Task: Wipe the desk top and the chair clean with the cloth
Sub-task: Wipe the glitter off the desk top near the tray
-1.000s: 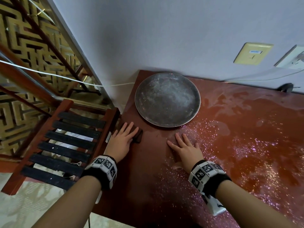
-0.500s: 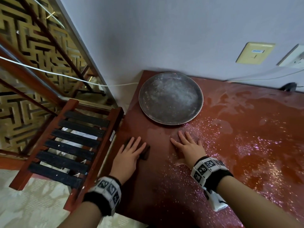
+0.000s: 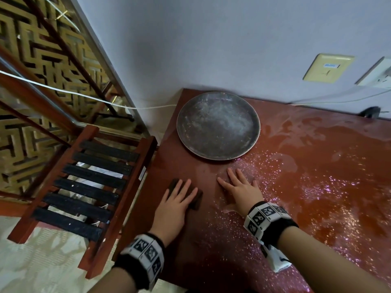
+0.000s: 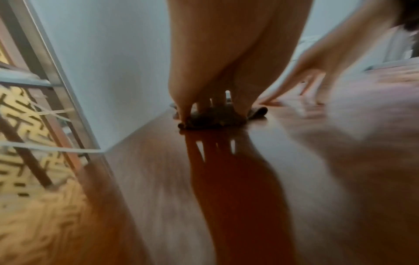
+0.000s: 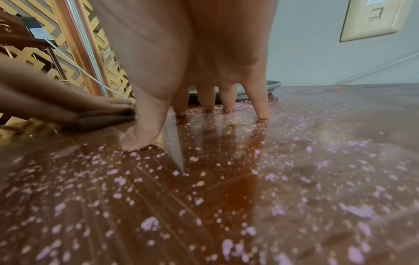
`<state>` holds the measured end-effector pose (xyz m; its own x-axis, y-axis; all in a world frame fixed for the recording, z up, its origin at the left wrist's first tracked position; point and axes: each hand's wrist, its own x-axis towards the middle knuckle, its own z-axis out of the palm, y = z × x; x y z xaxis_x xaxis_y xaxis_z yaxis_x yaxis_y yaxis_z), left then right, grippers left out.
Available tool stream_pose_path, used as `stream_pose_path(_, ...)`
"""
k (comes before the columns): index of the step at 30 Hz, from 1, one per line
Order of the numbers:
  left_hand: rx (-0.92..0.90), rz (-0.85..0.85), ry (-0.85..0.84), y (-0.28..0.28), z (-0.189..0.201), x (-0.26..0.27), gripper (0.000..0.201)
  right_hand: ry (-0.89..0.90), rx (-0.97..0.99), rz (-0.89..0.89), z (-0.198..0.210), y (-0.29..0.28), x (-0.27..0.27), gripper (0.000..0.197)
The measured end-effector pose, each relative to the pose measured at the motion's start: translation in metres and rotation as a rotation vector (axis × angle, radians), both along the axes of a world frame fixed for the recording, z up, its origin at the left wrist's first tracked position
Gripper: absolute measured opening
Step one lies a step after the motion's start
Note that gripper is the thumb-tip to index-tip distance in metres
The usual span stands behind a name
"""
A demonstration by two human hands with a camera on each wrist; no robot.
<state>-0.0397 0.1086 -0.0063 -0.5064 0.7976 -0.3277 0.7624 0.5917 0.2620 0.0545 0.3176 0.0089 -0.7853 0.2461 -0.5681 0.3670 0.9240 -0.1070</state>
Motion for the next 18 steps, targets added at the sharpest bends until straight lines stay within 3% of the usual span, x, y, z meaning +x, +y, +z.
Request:
stream_pose_path(8,-0.110,0.080,-0.010,0.074,0.008,-0.052,0.055,0.012,0.008,-0.008,-0.002,-0.001,0.001,0.098)
stream_pose_path(15,-0.110,0.017,0.011,0.028,0.009,0.002,0.059,0.010,0.005,0.002,-0.001,0.000,0.001,0.097)
stream_pose_path(18,-0.121,0.016,-0.012,0.042,0.009,-0.017,0.057,0.007,0.000,0.002,0.001,0.000,0.001,0.097)
